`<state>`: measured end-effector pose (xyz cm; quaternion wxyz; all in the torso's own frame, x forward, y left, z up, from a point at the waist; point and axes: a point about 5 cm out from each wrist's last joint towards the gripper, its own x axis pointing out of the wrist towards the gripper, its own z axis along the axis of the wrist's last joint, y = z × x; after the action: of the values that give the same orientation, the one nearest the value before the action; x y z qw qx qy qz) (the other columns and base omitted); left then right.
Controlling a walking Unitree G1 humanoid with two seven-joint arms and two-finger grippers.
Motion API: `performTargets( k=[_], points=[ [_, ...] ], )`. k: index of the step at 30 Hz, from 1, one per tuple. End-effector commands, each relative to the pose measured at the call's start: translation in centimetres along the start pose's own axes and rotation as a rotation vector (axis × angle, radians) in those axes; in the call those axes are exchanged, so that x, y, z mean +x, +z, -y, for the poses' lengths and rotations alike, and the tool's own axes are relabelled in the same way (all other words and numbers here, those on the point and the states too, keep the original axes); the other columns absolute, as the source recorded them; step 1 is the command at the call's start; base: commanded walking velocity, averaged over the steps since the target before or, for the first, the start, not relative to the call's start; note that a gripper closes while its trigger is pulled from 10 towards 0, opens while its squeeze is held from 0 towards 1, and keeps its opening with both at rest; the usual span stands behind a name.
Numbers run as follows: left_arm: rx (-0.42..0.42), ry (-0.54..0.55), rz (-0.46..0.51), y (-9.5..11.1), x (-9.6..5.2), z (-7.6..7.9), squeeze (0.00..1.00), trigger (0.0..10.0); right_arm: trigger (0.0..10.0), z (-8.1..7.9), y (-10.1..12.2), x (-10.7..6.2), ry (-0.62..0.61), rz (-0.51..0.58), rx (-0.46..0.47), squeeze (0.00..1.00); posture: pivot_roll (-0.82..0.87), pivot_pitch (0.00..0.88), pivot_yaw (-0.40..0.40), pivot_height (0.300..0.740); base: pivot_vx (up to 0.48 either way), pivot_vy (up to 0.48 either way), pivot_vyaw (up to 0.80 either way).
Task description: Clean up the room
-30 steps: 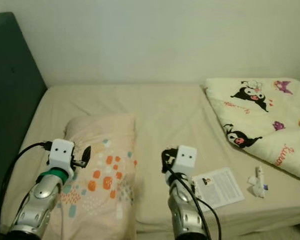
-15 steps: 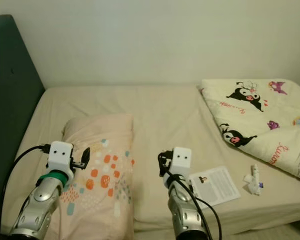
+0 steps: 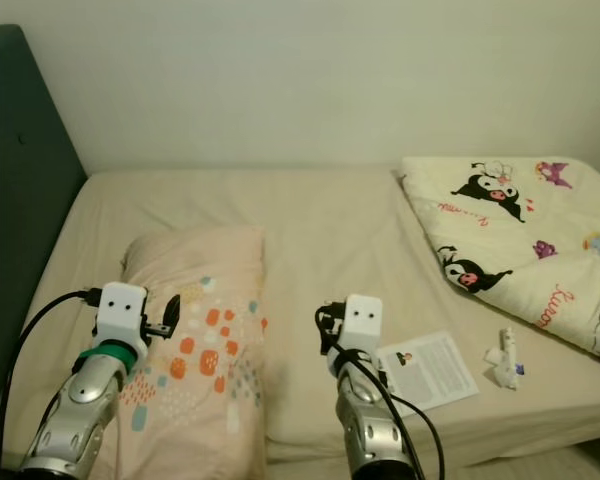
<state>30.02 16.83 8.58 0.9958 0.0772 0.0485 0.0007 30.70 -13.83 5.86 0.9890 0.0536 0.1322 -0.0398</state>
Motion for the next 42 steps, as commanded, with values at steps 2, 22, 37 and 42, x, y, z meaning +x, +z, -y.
performTargets(
  k=[2,22,37,42],
  points=[
    [0.003,0.005,-0.017,-0.39,-0.33,0.01,0.00,10.0,10.0,-0.01,-0.54,-0.06,0.005,-0.029,-0.019,0.00,0.10,0.000,0.002,0.740,0.000,0.000,0.00],
    [0.032,0.015,-0.011,-0.66,-0.84,-0.63,0.00,10.0,10.0,-0.26,-1.08,-0.05,0.030,-0.060,-0.041,0.00,0.12,0.000,-0.019,0.740,0.000,0.000,0.00],
    [0.033,0.011,-0.013,-0.60,-0.61,-0.61,0.00,10.0,10.0,-0.27,-1.44,-0.13,0.016,-0.068,-0.025,0.00,0.11,0.000,-0.011,0.740,0.000,0.000,0.00],
    [0.030,0.016,-0.014,-0.52,-0.47,-0.69,0.00,10.0,10.0,-0.44,-1.35,-0.10,0.026,-0.063,-0.021,0.00,0.11,0.000,-0.010,0.740,0.000,0.000,0.00]
  ],
)
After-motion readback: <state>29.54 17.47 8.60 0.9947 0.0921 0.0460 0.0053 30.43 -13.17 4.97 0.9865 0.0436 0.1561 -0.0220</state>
